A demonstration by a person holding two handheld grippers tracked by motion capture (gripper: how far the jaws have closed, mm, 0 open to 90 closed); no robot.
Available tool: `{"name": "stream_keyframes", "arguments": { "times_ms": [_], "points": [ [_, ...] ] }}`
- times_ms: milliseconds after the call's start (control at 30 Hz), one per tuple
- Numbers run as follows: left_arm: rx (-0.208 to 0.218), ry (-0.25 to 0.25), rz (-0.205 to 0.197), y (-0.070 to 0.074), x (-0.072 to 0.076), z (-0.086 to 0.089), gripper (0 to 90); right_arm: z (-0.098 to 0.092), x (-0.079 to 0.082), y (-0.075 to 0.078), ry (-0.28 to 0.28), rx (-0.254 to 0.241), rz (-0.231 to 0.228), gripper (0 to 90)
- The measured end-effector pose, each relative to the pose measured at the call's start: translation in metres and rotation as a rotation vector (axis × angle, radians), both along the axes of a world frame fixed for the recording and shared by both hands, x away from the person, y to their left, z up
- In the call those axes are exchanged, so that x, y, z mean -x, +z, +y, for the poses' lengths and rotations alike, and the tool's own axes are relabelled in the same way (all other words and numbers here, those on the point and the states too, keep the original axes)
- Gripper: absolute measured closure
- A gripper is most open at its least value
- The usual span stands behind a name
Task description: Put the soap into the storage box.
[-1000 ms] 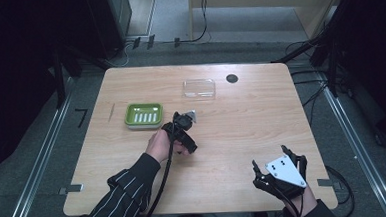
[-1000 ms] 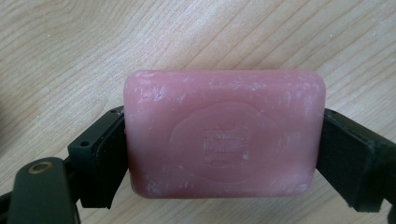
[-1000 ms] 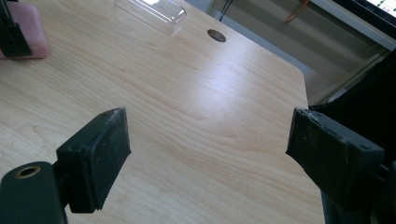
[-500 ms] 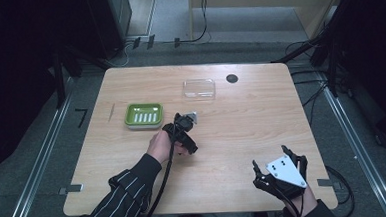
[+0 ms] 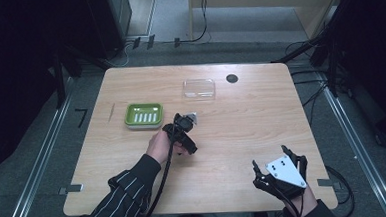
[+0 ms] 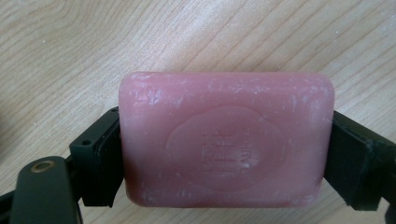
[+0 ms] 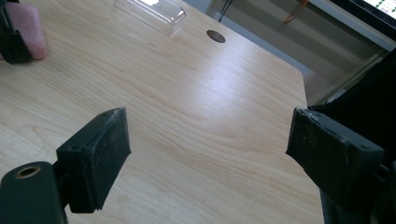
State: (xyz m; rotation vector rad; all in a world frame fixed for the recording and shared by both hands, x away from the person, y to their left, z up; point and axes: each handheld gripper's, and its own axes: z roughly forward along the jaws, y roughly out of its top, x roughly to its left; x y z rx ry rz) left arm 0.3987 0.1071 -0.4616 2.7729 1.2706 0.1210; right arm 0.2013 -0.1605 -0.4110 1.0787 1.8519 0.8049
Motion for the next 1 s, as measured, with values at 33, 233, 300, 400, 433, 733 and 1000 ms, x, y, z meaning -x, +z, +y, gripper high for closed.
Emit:
{"name": "stream_keyframes", "arguments": {
  "times_ms": [33,233,300,400,433,733,1000],
  "points": [
    [0.001,-0.001,-0.003,0.0,0.0,0.0,13.7,0.0,0.0,0.0,0.0,0.0,0.0,13.1],
    [0.003,-0.005,-0.019,0.001,0.0,0.002,13.7,0.0,0.0,0.0,0.001,-0.001,0.0,13.1],
    [-0.002,-0.007,-0.018,0.003,0.0,0.003,13.7,0.0,0.0,0.0,0.001,-0.001,0.0,13.1],
    [0.003,-0.013,-0.022,0.004,0.001,0.004,13.7,0.0,0.0,0.0,0.002,-0.001,0.0,13.1],
    [0.004,-0.01,-0.019,0.005,0.001,0.004,13.7,0.0,0.0,0.0,0.0,-0.002,0.0,13.1],
    [0.012,-0.02,-0.028,0.011,0.003,0.006,13.8,0.0,0.0,0.0,0.0,-0.005,-0.002,13.1],
    [0.016,-0.031,-0.032,0.016,0.004,0.011,13.7,0.0,0.0,0.0,0.001,-0.005,-0.002,13.1]
  ]
}}
